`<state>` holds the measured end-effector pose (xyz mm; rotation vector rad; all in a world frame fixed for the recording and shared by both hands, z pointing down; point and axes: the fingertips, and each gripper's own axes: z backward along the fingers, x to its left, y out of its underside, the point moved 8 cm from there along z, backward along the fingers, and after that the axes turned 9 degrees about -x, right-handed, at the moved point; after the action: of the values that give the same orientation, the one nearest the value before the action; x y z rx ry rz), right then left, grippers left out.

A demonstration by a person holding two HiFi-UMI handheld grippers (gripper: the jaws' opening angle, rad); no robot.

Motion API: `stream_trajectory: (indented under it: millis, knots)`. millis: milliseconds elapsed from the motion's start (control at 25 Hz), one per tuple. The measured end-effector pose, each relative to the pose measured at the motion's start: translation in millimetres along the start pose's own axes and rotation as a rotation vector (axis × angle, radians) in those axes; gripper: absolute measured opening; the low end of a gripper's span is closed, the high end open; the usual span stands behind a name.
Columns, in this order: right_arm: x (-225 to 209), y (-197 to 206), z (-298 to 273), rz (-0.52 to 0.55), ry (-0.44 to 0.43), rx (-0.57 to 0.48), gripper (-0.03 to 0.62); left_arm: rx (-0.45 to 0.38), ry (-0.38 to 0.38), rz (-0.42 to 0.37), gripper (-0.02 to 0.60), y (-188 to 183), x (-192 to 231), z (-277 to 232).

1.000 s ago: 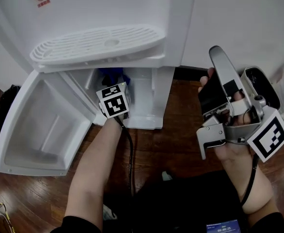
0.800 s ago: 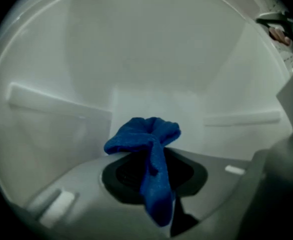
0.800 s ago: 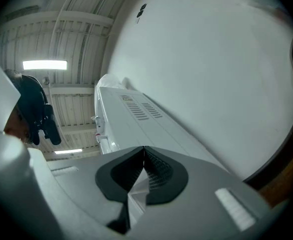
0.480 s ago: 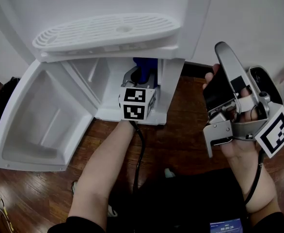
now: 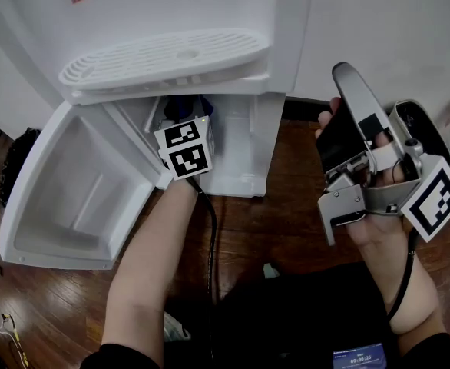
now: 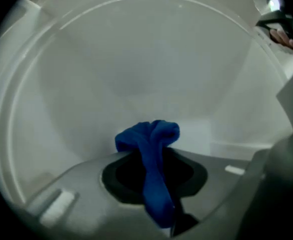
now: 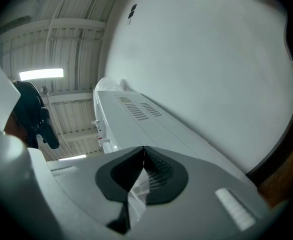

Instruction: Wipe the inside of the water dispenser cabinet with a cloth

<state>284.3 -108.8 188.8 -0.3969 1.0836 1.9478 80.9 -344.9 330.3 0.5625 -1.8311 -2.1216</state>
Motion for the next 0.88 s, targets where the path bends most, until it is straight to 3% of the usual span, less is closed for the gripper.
stream_trajectory:
  millis: [160, 320, 400, 520, 600, 880]
  knots:
    - [-3.2, -2.0, 3.0, -0.015, 0.009, -0.019, 0.006, -0.03, 0.153, 0.074, 0.097, -13.1, -37.4, -1.8]
    - [-4.4, -1.2, 2.4, -0.046, -0.002, -0.022, 0.006, -0.071, 0.373, 0.011, 0.097, -25.2, -73.0, 0.9]
    - [-4.1, -0.5, 1.8, -0.056, -0.005, -0.018, 0.006, -0.074, 0.392, 0.015, 0.097, -31.3, -77.9, 1.5]
    - [-4.3, 0.9, 1.1, -0.066, -0.007, -0.016, 0.006, -0.078, 0.319, 0.067, 0.097, -38.9, -59.9, -5.8]
    - [-5.6, 1.2, 1.8, -0.071, -0.003, -0.018, 0.006, -0.086, 0.331, 0.088, 0.097, -46.5, -51.9, -10.7]
    - [-8.8, 2.7, 3.2, -0.101, 0.003, -0.016, 0.006, -0.164, 0.653, 0.117, 0.094, -78.6, -63.6, 19.3]
